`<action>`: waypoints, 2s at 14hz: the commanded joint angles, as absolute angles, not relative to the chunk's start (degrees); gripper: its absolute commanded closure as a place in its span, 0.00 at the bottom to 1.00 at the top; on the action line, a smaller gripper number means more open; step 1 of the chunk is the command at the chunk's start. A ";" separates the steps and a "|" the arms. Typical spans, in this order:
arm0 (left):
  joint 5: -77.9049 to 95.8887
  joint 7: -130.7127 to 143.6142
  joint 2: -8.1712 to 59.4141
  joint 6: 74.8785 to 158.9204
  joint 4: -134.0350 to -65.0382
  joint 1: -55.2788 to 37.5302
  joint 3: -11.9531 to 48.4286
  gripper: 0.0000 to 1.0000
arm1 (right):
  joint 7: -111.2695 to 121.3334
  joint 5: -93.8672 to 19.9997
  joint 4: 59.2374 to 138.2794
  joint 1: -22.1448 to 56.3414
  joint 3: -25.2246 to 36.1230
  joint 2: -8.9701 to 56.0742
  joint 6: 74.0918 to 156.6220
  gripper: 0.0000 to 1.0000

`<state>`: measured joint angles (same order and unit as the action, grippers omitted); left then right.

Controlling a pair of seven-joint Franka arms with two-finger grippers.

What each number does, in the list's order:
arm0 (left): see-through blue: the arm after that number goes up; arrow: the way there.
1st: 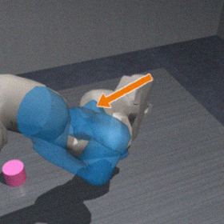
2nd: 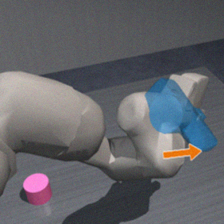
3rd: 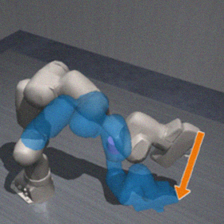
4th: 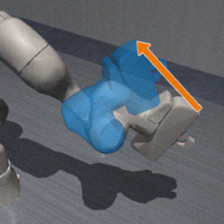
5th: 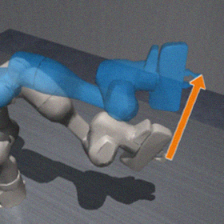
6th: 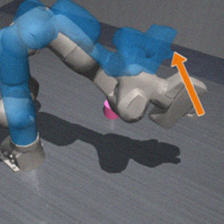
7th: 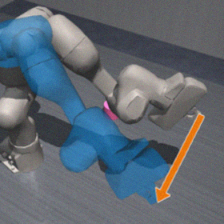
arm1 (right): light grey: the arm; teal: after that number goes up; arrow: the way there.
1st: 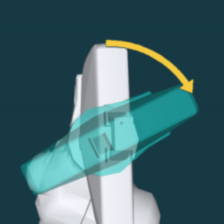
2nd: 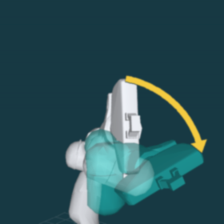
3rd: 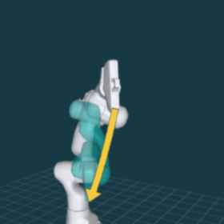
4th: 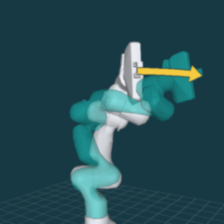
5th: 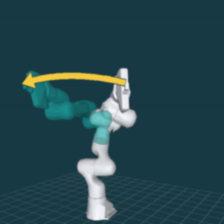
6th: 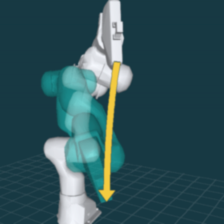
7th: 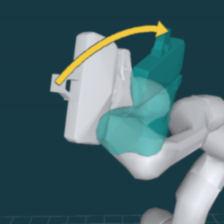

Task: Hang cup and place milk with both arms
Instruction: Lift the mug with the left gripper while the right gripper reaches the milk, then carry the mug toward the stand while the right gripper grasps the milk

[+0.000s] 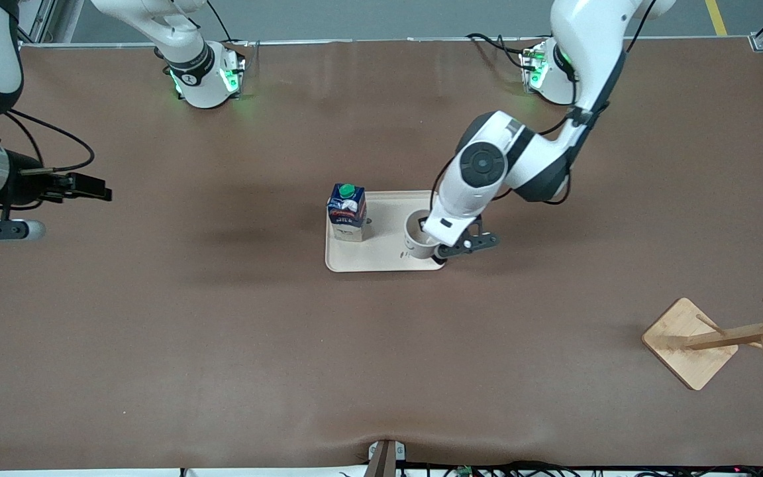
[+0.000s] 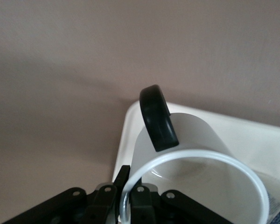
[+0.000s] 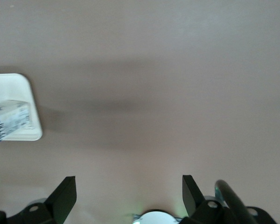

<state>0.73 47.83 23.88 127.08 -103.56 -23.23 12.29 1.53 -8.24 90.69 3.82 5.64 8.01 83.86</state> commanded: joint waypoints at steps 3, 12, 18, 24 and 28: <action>0.53 42.55 19.07 119.90 -100.21 -17.24 12.31 1.00 | -11.65 -10.46 94.22 9.21 5.62 6.77 87.27 0.00; 0.44 22.09 13.54 110.92 -95.71 -4.15 11.87 1.00 | -44.43 -10.46 101.16 34.34 5.62 9.83 108.96 0.00; -0.96 1.17 10.99 105.91 -95.62 3.24 11.78 1.00 | -51.24 -15.46 100.81 42.35 5.62 15.99 117.23 0.00; -6.32 -7.90 11.16 105.82 -93.17 6.15 11.69 1.00 | -52.91 -14.68 100.55 44.47 5.71 18.10 119.00 0.00; -7.03 -8.35 11.34 105.82 -93.16 7.56 11.69 1.00 | -53.26 -13.37 100.90 47.28 5.89 21.08 122.17 0.00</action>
